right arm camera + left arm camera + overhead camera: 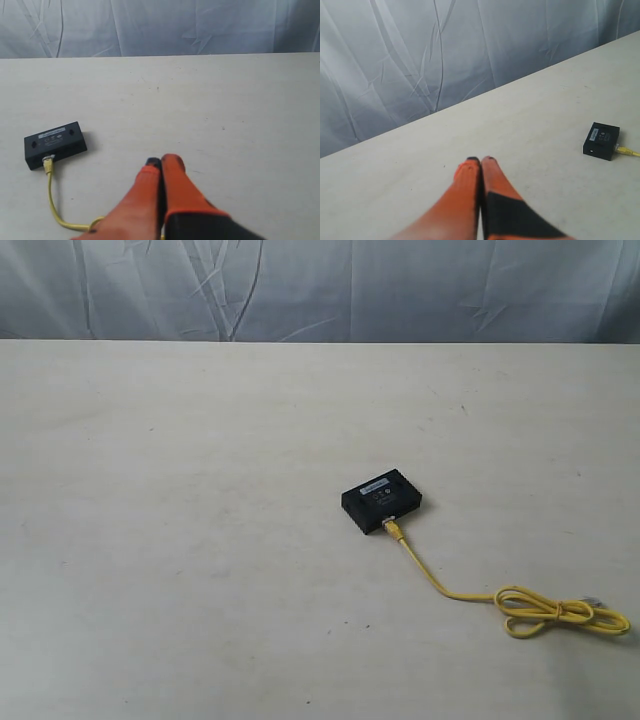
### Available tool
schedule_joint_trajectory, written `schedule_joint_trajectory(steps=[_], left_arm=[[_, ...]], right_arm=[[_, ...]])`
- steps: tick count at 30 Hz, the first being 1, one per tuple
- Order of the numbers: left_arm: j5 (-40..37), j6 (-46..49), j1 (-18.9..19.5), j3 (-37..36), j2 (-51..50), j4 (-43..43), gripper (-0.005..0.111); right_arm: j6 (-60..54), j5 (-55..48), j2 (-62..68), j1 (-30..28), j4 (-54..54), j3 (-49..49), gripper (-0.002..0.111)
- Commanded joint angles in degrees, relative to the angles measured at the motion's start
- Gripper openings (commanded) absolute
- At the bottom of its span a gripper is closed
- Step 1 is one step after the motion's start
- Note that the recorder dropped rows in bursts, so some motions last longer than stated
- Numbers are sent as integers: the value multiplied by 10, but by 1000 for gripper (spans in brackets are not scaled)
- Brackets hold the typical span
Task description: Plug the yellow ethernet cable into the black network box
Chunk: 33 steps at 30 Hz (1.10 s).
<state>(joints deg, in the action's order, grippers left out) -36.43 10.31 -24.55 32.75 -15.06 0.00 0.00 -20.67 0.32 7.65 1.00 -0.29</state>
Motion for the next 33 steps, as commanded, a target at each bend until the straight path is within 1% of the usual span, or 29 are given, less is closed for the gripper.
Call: schedule_joint_trajectory(steps=[1, 2, 4, 6, 8, 9, 13, 16, 18, 20, 22, 23, 24, 33], left_arm=[[1, 3, 22, -12, 11, 28, 0], [1, 3, 37, -18, 12, 27, 0], [2, 3, 81, -35, 16, 27, 0], [25, 3, 128, -64, 22, 27, 0], [67, 3, 166, -93, 33, 19, 0], [102, 3, 188, -119, 42, 11, 0], [201, 3, 237, -202, 81, 0, 0], [252, 3, 250, -265, 123, 0, 0], [253, 3, 252, -298, 151, 0, 0], [258, 3, 252, -326, 151, 0, 0], [257, 3, 252, -328, 151, 0, 0], [221, 3, 252, -328, 151, 0, 0], [205, 3, 252, -328, 151, 0, 0], [206, 3, 252, -328, 151, 7, 0]], right_arm=[[0, 7, -3, -2, -5, 3, -1], [0, 7, -3, -2, -5, 3, -1], [0, 7, -3, -2, -5, 3, -1], [0, 7, -3, -2, -4, 3, -1], [0, 7, -3, -2, -4, 3, -1], [0, 7, -3, -2, -4, 3, -1], [0, 5, -3, -2, -4, 3, -1], [0, 5, -3, -2, -4, 3, -1], [0, 5, -3, -2, -4, 3, -1], [0, 5, -3, -2, -4, 3, -1], [0, 5, -3, -2, -4, 3, -1], [0, 5, -3, -2, -4, 3, -1], [0, 5, -3, -2, -4, 3, -1], [0, 5, -3, -2, -4, 3, -1]])
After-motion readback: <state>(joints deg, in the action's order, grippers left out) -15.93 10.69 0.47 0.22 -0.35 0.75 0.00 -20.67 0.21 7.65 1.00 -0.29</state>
